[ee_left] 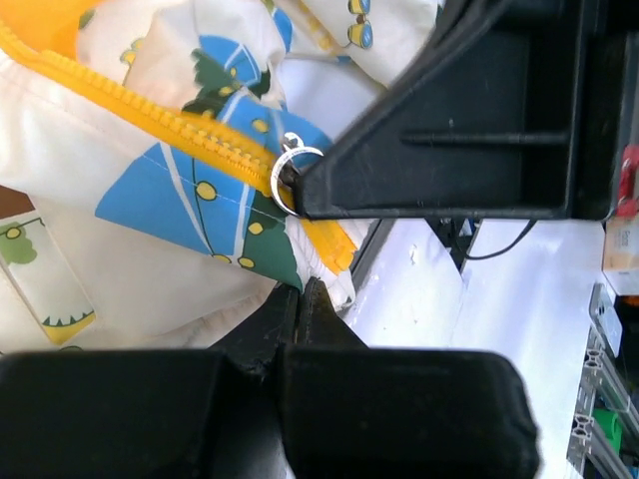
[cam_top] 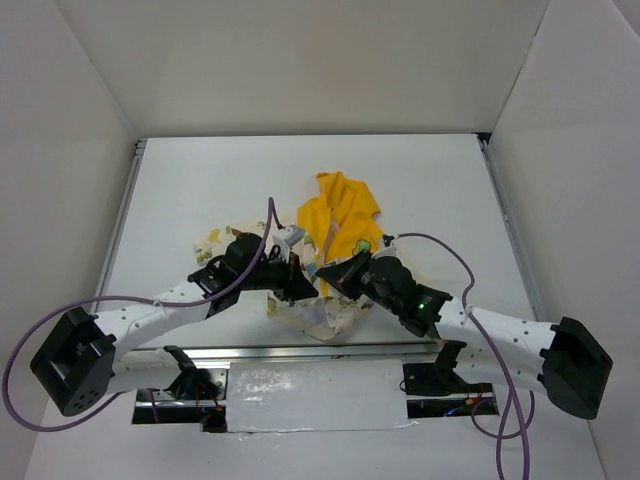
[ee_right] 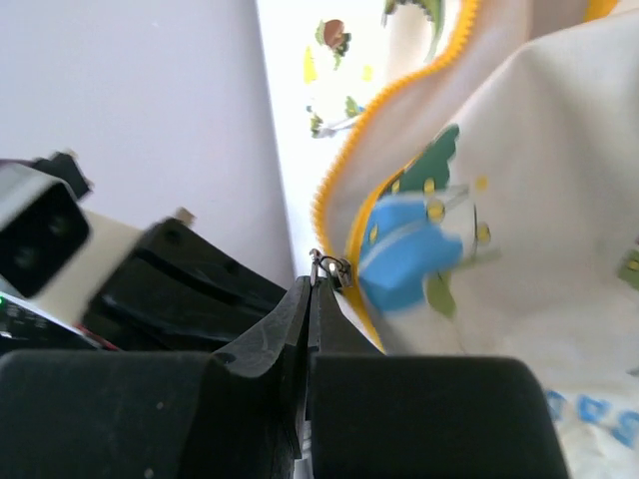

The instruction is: Zip up the jacket

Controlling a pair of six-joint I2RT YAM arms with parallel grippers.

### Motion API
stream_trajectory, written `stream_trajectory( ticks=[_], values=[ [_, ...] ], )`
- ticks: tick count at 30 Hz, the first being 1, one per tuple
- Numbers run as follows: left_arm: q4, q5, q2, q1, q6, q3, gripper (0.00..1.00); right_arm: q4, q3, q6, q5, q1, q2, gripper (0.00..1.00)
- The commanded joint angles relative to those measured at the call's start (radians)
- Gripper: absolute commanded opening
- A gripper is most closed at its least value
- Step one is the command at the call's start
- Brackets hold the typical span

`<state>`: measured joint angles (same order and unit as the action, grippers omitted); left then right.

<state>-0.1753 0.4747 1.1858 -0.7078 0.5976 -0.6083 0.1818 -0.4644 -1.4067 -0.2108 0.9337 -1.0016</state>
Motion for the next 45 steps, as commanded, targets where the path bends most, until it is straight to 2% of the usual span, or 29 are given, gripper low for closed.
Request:
stream_trajectory(
  ticks=[1, 5, 13, 18, 28, 37, 40, 42, 45],
  values=[
    [0.022, 0.061, 0.015, -0.028, -0.03, 0.013, 0.0, 0.172, 0.006, -0.064, 0.065, -0.05, -0.022, 0.0],
    [0.037, 0.047, 0.028, -0.033, -0.036, 0.008, 0.0, 0.226, 0.03, -0.083, 0.139, -0.05, -0.037, 0.0],
    [0.056, 0.024, 0.018, -0.055, -0.039, 0.004, 0.0, 0.166, 0.015, -0.04, 0.065, -0.099, -0.002, 0.0],
    [0.074, -0.013, -0.009, -0.076, -0.019, 0.028, 0.0, 0.151, -0.092, 0.015, 0.123, -0.229, -0.106, 0.0],
    [0.108, -0.093, -0.069, -0.131, 0.001, 0.088, 0.0, 0.159, -0.284, 0.022, 0.206, -0.37, -0.363, 0.0],
    [0.112, -0.133, -0.109, -0.148, 0.018, 0.154, 0.0, 0.153, -0.361, 0.038, 0.231, -0.409, -0.448, 0.0],
    [0.112, -0.131, -0.114, -0.15, 0.024, 0.159, 0.0, 0.084, -0.448, 0.074, 0.228, -0.45, -0.52, 0.0],
    [0.118, -0.142, -0.126, -0.156, 0.028, 0.159, 0.0, 0.053, -0.561, 0.123, 0.228, -0.501, -0.596, 0.0],
    [0.137, -0.16, -0.149, -0.165, 0.03, 0.163, 0.0, -0.086, -0.781, 0.215, 0.222, -0.562, -0.716, 0.0]
  ],
)
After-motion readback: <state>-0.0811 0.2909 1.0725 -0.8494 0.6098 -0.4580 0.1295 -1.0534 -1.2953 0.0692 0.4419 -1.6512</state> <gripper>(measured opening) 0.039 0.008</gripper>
